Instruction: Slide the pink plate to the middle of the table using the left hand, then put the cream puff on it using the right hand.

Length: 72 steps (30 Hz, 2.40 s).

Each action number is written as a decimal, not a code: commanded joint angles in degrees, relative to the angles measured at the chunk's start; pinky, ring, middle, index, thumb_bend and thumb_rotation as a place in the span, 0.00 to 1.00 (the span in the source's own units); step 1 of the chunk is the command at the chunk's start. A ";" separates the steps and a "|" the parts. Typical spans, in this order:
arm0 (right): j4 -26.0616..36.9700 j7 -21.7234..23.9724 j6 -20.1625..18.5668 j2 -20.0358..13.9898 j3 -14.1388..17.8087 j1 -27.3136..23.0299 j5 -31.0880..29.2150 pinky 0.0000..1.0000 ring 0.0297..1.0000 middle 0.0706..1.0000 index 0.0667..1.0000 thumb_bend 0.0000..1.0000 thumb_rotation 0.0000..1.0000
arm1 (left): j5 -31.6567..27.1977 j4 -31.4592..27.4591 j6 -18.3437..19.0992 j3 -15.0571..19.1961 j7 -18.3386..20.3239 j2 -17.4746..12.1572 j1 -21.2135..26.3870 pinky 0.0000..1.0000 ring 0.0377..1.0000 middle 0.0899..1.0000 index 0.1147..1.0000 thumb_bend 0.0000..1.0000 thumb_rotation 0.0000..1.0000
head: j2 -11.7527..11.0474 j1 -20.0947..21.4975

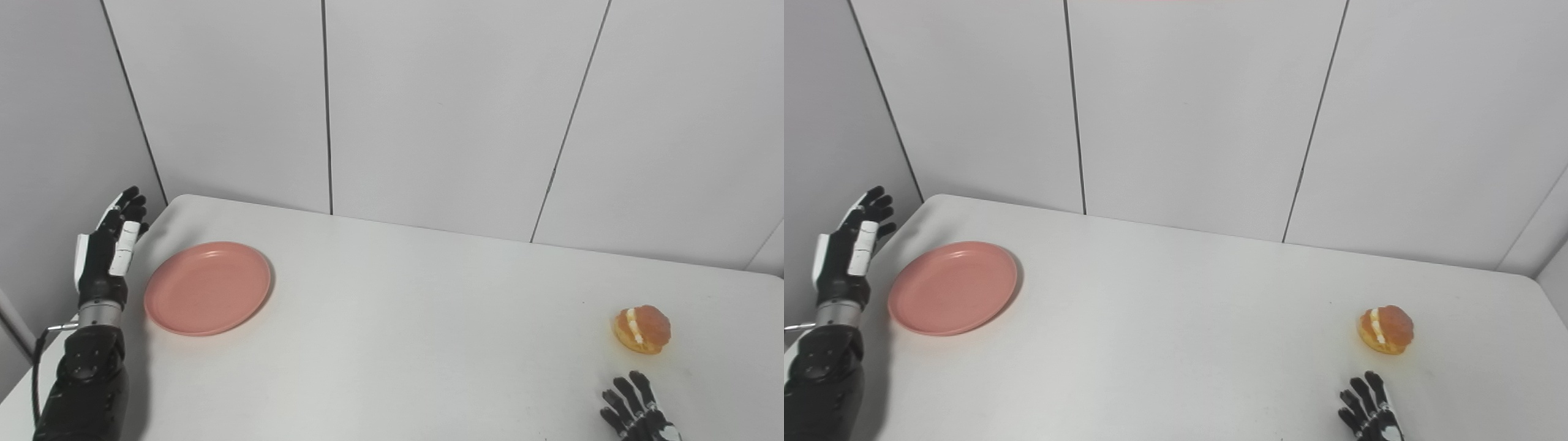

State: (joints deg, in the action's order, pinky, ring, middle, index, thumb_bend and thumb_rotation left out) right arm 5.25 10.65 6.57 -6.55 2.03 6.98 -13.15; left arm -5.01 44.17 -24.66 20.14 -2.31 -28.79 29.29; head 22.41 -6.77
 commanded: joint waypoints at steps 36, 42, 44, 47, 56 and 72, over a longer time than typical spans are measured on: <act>1.21 0.06 -3.05 -0.76 -0.55 2.34 0.11 0.89 0.88 0.92 0.99 0.82 1.00 | -5.77 4.90 -2.25 -1.19 12.34 5.48 1.94 0.95 0.95 0.94 0.89 0.89 0.94 | 1.24 1.01; 1.51 -0.05 -3.47 -0.81 -0.58 2.39 0.15 0.89 0.88 0.92 0.99 0.81 1.00 | -5.70 3.68 -2.07 -3.20 12.52 6.07 1.18 0.95 0.94 0.93 0.90 0.92 0.95 | 1.39 1.03; 1.59 -0.17 -3.59 -0.76 -0.59 2.40 0.28 0.88 0.87 0.92 0.98 0.81 1.00 | -5.71 3.26 -2.15 -3.83 13.02 6.03 0.89 0.94 0.94 0.94 0.91 0.91 0.95 | 1.42 1.10; 1.51 -0.06 -3.57 -0.82 -0.64 2.40 0.29 0.88 0.87 0.92 0.98 0.81 1.00 | -5.68 2.29 -2.20 -4.57 13.32 6.21 0.41 0.92 0.93 0.94 0.91 0.91 0.94 | 1.44 1.17; 2.24 0.04 -4.30 -0.81 -0.83 2.70 0.02 0.87 0.87 0.91 0.98 0.81 1.00 | -6.46 -6.00 1.37 -7.35 13.13 8.89 -2.31 0.88 0.91 0.92 0.87 0.92 0.93 | 1.83 1.57; 2.78 -0.16 -4.56 -0.61 -1.43 2.94 0.71 0.85 0.85 0.90 0.98 0.83 1.00 | -5.23 -16.74 8.67 -11.70 12.54 14.03 -4.67 0.85 0.90 0.92 0.87 0.89 0.93 | 2.21 2.31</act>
State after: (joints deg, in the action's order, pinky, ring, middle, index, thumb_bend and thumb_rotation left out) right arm 7.37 10.23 4.35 -6.85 1.08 8.20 -12.57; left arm -10.74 28.32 -16.19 9.02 10.13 -15.44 24.39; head 24.61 -4.39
